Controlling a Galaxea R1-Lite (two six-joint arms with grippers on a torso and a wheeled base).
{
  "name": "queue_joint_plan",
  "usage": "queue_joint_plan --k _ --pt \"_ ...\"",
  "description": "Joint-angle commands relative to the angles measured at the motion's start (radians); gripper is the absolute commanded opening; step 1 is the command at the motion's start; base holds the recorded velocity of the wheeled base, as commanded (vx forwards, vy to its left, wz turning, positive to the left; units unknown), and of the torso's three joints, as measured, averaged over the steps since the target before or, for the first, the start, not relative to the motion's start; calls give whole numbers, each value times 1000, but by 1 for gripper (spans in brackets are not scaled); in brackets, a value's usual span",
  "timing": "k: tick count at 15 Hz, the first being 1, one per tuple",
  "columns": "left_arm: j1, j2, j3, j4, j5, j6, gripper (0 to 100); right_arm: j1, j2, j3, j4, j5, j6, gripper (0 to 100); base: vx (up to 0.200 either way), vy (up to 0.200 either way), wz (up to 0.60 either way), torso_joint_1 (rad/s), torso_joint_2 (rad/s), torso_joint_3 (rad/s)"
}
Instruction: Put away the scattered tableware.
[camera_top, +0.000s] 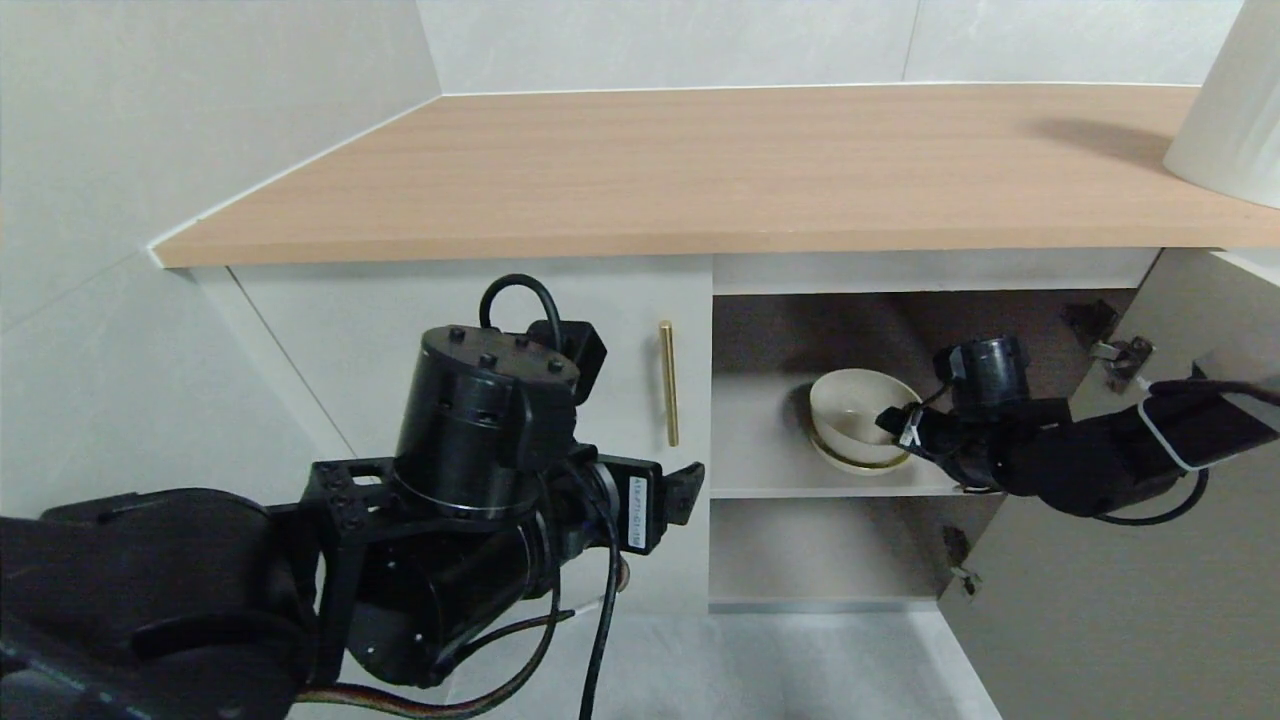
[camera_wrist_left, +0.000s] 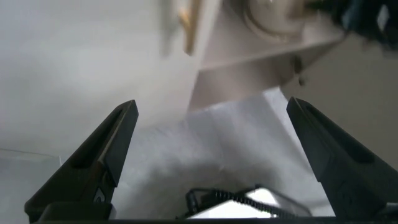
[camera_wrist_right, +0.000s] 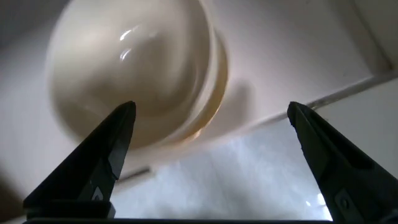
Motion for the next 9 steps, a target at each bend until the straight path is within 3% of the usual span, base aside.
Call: queue_joint_plan --k 1,4,6,9 --pt "31 -59 8 2 2 0 100 23 -102 51 26 36 -17 100 0 0 0 0 0 0" --pt "189 -211 108 5 -49 -2 100 47 -391 186 172 136 -103 100 0 0 0 0 0 0" --pt "220 -275 155 12 -72 -2 100 57 -567 223 258 182 -152 100 0 0 0 0 0 0" --pt "309 -308 295 9 -122 1 100 100 -782 220 536 294 -158 100 0 0 0 0 0 0"
